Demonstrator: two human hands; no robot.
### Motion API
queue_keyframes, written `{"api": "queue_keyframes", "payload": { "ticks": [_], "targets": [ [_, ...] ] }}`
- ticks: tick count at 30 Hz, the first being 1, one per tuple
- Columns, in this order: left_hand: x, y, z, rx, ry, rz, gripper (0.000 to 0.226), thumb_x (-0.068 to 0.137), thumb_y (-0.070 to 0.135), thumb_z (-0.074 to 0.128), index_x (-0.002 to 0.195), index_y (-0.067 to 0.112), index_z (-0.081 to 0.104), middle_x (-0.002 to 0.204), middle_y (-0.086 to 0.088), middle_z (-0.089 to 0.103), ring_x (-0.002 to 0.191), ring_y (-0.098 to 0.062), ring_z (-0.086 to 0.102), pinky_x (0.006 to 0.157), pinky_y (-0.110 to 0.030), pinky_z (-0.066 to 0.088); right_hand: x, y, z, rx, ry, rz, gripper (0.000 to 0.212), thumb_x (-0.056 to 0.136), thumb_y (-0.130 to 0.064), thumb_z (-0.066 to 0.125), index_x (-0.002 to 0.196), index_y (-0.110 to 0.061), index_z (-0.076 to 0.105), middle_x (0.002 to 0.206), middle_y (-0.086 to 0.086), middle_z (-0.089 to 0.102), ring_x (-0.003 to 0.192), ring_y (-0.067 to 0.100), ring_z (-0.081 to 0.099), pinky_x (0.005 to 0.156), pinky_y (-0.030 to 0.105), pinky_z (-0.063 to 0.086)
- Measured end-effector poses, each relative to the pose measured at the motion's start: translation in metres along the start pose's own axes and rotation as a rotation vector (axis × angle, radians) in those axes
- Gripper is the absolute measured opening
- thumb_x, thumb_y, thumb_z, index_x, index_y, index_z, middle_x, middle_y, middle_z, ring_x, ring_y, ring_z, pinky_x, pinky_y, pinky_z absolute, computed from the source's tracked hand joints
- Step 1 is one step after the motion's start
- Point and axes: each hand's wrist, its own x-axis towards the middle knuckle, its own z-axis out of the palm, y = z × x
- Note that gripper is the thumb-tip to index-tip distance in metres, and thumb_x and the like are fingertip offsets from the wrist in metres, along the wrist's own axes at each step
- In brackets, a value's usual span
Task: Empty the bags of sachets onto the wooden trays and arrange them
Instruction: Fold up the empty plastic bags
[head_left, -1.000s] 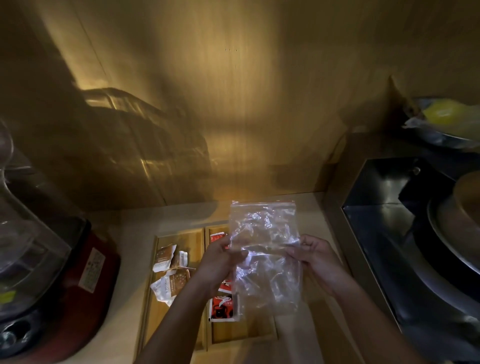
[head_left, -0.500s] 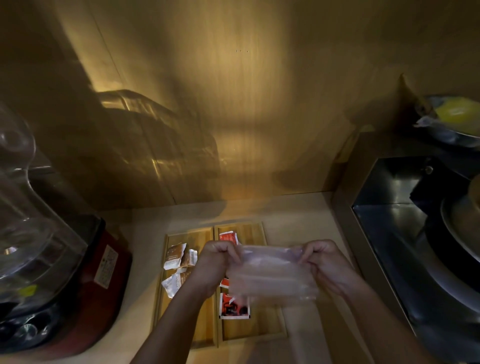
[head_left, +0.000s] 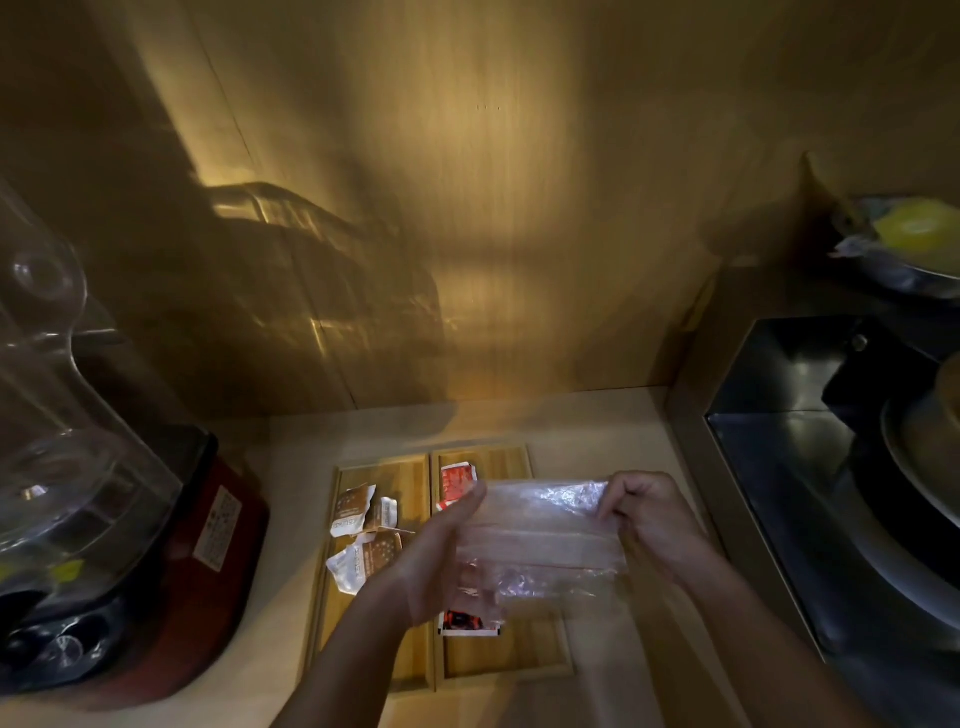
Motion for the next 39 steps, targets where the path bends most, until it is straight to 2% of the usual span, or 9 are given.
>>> {"api": "queue_keyframes", "payload": {
  "ticks": [4, 7, 10, 12, 17, 21, 28, 33, 39],
  "targets": [
    [0.003, -0.002, 0.002, 0.140, -0.014, 0.056, 0.035, 0.083, 0.019, 0.063, 0.113, 0.001, 0.061, 0.102, -0.020, 0.070, 0.080, -0.029, 0.066, 0.061, -0.034, 0.057, -0.007, -0.007, -0.002, 0.038, 0.001, 0.020, 0.048, 0.069, 0.023, 0.047, 0.048, -0.013, 0.070, 0.052, 0.004, 0.064, 0.054, 0.015, 0.054, 0.056, 0.028, 0.036],
    [0.004, -0.003, 0.005, 0.192, 0.061, 0.174, 0.026, 0.089, 0.013, 0.058, 0.108, -0.003, 0.061, 0.095, -0.017, 0.071, 0.076, -0.026, 0.069, 0.058, -0.031, 0.059, -0.015, -0.011, -0.004, 0.363, -0.125, 0.142, 0.033, 0.077, -0.009, 0.060, 0.107, -0.021, 0.067, 0.094, 0.010, 0.073, 0.079, 0.029, 0.068, 0.061, 0.035, 0.056],
    [0.005, -0.003, 0.008, 0.265, 0.129, 0.289, 0.023, 0.090, 0.015, 0.056, 0.107, 0.002, 0.062, 0.093, -0.016, 0.069, 0.072, -0.026, 0.066, 0.056, -0.032, 0.055, -0.021, -0.005, -0.005, 0.556, -0.305, 0.402, 0.067, 0.068, -0.054, 0.068, 0.125, -0.021, 0.053, 0.120, 0.021, 0.063, 0.106, 0.044, 0.061, 0.082, 0.057, 0.053],
    [0.003, -0.004, 0.010, 0.336, 0.178, 0.344, 0.019, 0.091, 0.016, 0.054, 0.104, 0.004, 0.063, 0.094, -0.014, 0.068, 0.072, -0.023, 0.066, 0.055, -0.028, 0.054, -0.024, 0.000, -0.001, 0.513, -0.409, 0.482, 0.081, 0.060, -0.062, 0.071, 0.124, -0.016, 0.055, 0.125, 0.022, 0.060, 0.114, 0.043, 0.057, 0.087, 0.062, 0.050],
    [-0.002, -0.007, 0.008, 0.316, 0.310, 0.412, 0.014, 0.092, 0.019, 0.053, 0.101, 0.014, 0.064, 0.100, -0.011, 0.068, 0.084, -0.025, 0.069, 0.062, -0.030, 0.058, -0.018, 0.006, 0.008, 0.455, -0.416, 0.426, 0.076, 0.048, -0.025, 0.086, 0.118, -0.014, 0.057, 0.108, 0.016, 0.069, 0.094, 0.036, 0.067, 0.072, 0.050, 0.057],
    [-0.011, -0.016, -0.010, 0.173, 0.296, 0.262, 0.038, 0.082, 0.040, 0.064, 0.115, 0.021, 0.059, 0.112, -0.012, 0.067, 0.099, -0.031, 0.068, 0.081, -0.044, 0.059, -0.010, 0.011, 0.023, 0.362, -0.340, 0.344, 0.052, 0.060, -0.001, 0.069, 0.112, -0.004, 0.061, 0.100, 0.018, 0.069, 0.081, 0.028, 0.066, 0.059, 0.031, 0.057],
    [-0.042, -0.047, -0.035, -0.068, 0.230, 0.063, 0.039, 0.068, 0.023, 0.069, 0.104, 0.027, 0.058, 0.085, 0.000, 0.071, 0.075, -0.020, 0.065, 0.064, -0.033, 0.057, -0.008, 0.022, 0.076, 0.259, -0.281, 0.247, 0.035, 0.062, 0.006, 0.068, 0.095, -0.006, 0.064, 0.076, 0.011, 0.073, 0.060, 0.019, 0.067, 0.051, 0.024, 0.053],
    [-0.074, -0.066, -0.070, -0.147, 0.460, 0.194, 0.025, 0.080, 0.004, 0.064, 0.101, 0.018, 0.063, 0.075, 0.001, 0.070, 0.063, -0.013, 0.063, 0.061, -0.028, 0.052, -0.026, 0.022, 0.127, 0.126, -0.303, 0.188, 0.027, 0.071, 0.003, 0.066, 0.097, -0.006, 0.065, 0.082, 0.008, 0.075, 0.070, 0.021, 0.069, 0.057, 0.025, 0.054],
    [-0.139, -0.099, -0.124, -0.304, 0.690, 0.294, 0.018, 0.081, 0.001, 0.060, 0.097, 0.010, 0.058, 0.071, -0.004, 0.062, 0.057, -0.014, 0.056, 0.055, -0.024, 0.047, -0.065, 0.026, 0.219, -0.063, -0.354, 0.174, 0.027, 0.079, -0.002, 0.065, 0.105, 0.001, 0.059, 0.082, 0.018, 0.066, 0.059, 0.017, 0.062, 0.043, 0.026, 0.052]
  ]
}}
